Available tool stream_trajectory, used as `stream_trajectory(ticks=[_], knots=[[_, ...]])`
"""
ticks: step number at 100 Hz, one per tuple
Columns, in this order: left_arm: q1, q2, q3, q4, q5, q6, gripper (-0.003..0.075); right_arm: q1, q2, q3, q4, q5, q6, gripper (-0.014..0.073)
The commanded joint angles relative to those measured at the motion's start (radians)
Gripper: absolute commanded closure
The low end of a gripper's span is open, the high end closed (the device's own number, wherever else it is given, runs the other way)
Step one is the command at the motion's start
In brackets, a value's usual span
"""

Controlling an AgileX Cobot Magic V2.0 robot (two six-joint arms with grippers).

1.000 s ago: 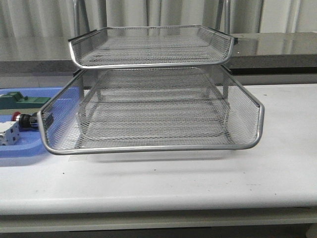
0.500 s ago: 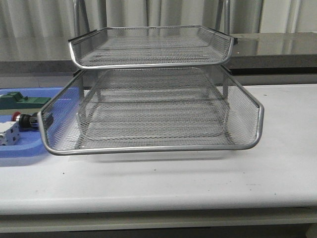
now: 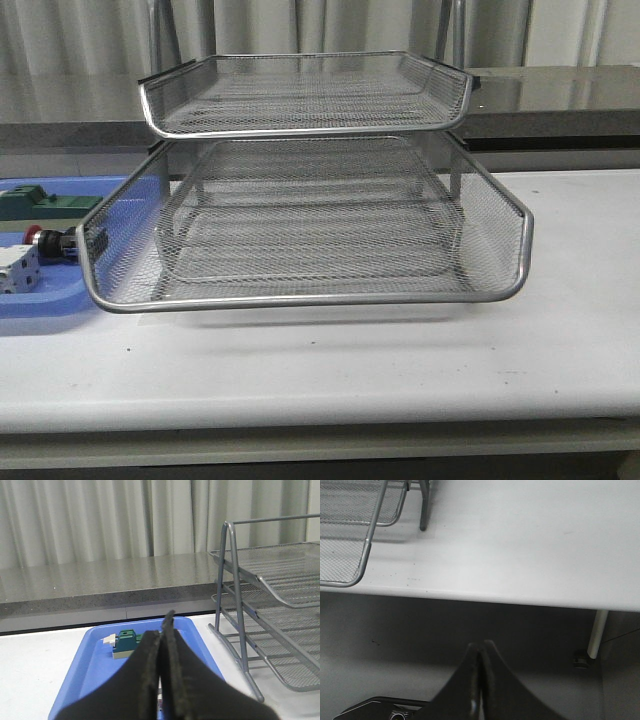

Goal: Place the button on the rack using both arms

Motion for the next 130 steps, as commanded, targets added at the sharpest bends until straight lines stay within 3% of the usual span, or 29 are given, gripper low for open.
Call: stream_trajectory(ticks=[1, 72, 92, 130], knots=[[0.001, -0.031, 0.033, -0.006, -0.08, -0.008, 0.0741, -0.002, 0.002, -0.036, -0.014, -0.045, 0.003, 0.0664], [0.001, -0.031, 0.033, -0.006, -0.08, -0.008, 0.0741, -0.002, 0.002, -0.036, -0.014, -0.045, 0.003, 0.0664], [0.001, -0.031, 0.019, -0.05, -0.167, -0.008, 0.0741, -0.002, 0.002, -0.036, -0.014, -0.045, 0.003, 0.0664], [0.001, 0.116, -0.247, -0.174, -0.064, -0.008, 0.0741, -0.002, 0.002, -0.036, -0.014, -0.045, 0.003, 0.0664]])
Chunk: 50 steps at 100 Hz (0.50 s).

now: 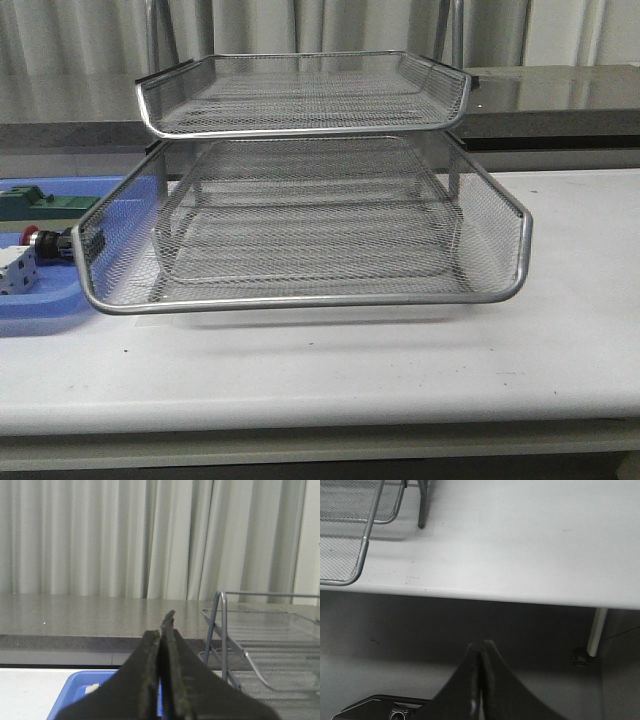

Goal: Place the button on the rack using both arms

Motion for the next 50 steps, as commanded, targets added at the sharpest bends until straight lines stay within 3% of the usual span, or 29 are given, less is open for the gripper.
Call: stream_trajectory(ticks=[1, 50], knots=[[0.001, 0.086, -0.121, -0.034, -0.01, -0.008, 0.0741, -0.002, 0.002, -0.036, -0.014, -0.051, 0.003, 0.0664], [0.001, 0.757, -0.722, 0.034, 0.394, -0.003, 0.0741, -0.002, 0.002, -0.036, -0.014, -0.051, 0.003, 0.0664]])
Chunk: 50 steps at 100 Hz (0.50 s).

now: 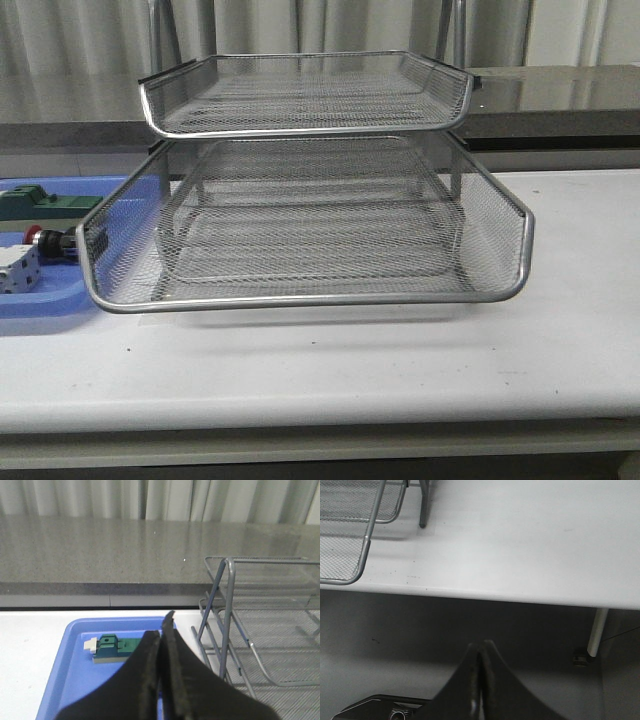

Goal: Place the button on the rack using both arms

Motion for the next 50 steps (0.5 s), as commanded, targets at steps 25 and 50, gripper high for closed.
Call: stream_trajectory(ticks=[25, 50], knots=[[-0.001, 0.445, -0.416, 0.077, 0.212, -0.003, 0.0741, -0.002, 0.002, -0.036, -0.014, -0.05, 0.003, 0.0664], [-0.001, 0.722, -0.629, 0.161, 0.301, -0.003, 0.0741, -0.002, 0.002, -0.036, -0.014, -0.05, 0.003, 0.0664]])
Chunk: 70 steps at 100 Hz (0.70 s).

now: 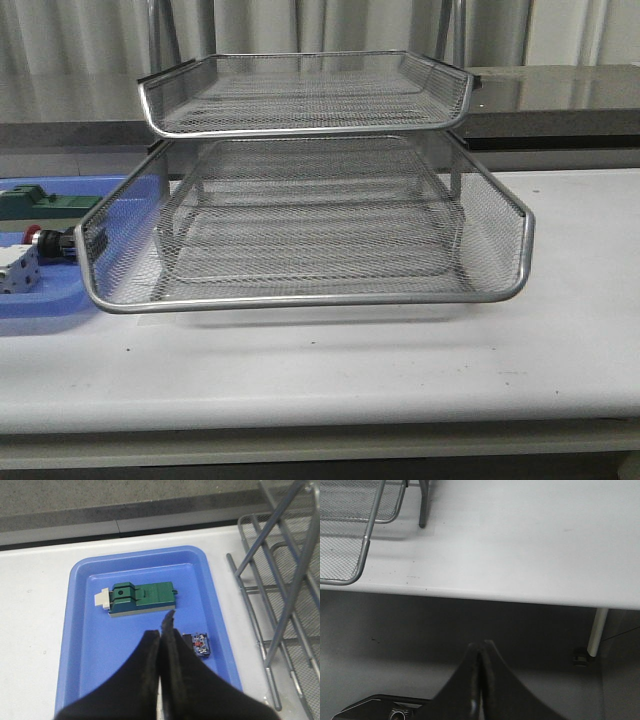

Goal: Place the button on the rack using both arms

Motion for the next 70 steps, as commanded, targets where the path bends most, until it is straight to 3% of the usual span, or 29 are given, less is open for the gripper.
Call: stream_trajectory(ticks=[1, 31, 39, 53, 70], knots=[[-0.001, 0.06, -0.098, 0.033, -0.014, -0.003, 0.0741, -0.002, 0.002, -0.036, -0.014, -0.05, 0.002, 0.0664], [-0.001, 0.216, -0.189, 0.039, 0.017, 0.0, 0.0737, -0.002, 0.002, -0.036, -0.014, -0.05, 0.002, 0.0664], [-0.001, 0.222, -0.189, 0.039, 0.023, -0.001, 0.0699, -0.002, 0.002, -0.036, -0.014, -0.05, 0.002, 0.0664], [-0.001, 0.225, -0.189, 0.04, 0.044, 0.001, 0.0504, -0.002, 0.002, -0.036, -0.014, -0.05, 0.002, 0.0664], [-0.001, 0.225, -0.189, 0.044, 0.082, 0.048, 0.0144, -0.002, 0.002, -0.036, -0.014, -0.05, 0.002, 0.0664]])
